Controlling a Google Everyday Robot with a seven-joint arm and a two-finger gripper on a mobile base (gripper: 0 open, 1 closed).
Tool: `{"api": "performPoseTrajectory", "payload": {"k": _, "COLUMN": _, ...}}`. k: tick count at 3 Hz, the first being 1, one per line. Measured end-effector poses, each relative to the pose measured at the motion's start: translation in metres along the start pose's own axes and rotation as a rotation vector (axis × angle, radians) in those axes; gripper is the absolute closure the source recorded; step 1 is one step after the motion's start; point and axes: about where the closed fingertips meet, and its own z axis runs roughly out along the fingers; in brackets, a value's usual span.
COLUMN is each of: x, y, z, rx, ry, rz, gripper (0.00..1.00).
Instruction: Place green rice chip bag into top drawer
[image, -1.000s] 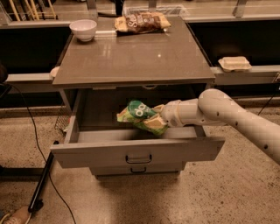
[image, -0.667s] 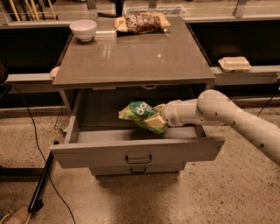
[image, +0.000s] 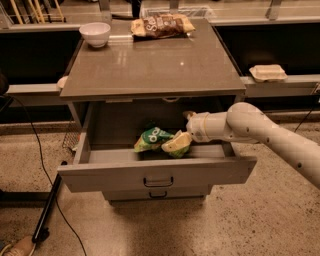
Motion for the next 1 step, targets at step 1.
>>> {"api": "performPoseTrajectory", "payload": {"k": 1, "x": -0.0009, "y": -0.0065, "z": -0.0235, "rx": 0.055, "ry": -0.052, "rz": 0.042, "gripper": 0.00}}
